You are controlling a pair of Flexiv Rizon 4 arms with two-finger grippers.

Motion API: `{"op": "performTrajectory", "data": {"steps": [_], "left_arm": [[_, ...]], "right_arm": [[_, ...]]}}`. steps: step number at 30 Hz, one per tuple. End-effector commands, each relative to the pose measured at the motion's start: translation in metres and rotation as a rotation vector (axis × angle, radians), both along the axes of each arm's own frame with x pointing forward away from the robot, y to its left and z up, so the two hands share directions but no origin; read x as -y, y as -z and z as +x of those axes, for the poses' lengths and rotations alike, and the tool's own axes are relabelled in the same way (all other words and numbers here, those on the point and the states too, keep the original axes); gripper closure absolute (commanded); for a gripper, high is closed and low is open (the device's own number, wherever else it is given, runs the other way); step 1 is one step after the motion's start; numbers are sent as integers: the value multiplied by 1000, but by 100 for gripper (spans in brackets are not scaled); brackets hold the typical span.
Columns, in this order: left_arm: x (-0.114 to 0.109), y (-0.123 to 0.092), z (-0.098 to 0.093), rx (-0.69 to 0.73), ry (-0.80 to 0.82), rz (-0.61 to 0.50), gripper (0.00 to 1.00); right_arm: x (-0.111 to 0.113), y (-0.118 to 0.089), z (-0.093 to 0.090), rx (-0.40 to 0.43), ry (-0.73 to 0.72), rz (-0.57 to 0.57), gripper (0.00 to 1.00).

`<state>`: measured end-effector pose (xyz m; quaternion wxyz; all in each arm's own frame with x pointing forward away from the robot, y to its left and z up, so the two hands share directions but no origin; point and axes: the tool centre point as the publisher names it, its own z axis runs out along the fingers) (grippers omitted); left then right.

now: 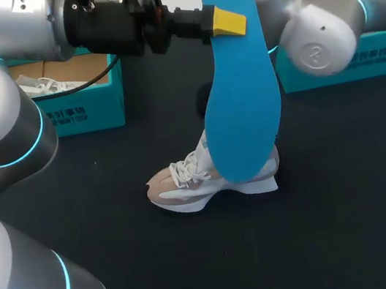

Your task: Take the shoe out of the shoebox, open the shoe tongue, remove and reinsert the insole, then place the shoe into the shoebox

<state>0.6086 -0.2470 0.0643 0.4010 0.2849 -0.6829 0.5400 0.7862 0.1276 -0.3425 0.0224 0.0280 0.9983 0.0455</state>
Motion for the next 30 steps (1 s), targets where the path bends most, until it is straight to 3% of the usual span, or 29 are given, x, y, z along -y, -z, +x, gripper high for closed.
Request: {"op": "performTrajectory", "data": {"steps": [1, 8, 9, 11, 12, 15, 16, 30], "left_arm": [[1, 1, 0, 0, -1, -1, 100], [1, 1, 0, 0, -1, -1, 100], [1, 1, 0, 0, -1, -1, 100], [1, 1, 0, 0, -1, -1, 100], [1, 1, 0, 0, -1, -1, 100], [1, 1, 0, 0, -1, -1, 100], [1, 1, 0, 0, -1, -1, 100], [1, 1, 0, 0, -1, -1, 100]], "right_arm": [[-7, 15, 3, -11, 7, -7, 0], [-11, 32, -1, -62, 0, 5, 0], [-11, 34, -2, -68, 3, 4, 11], [-11, 38, -4, -75, 9, 11, 51], [-10, 39, -5, -80, 13, 11, 58], [-9, 41, -5, -84, 17, 5, 96], [-8, 42, -5, -84, 17, 4, 100], [-4, 35, -13, -125, 83, 30, 100]]}}
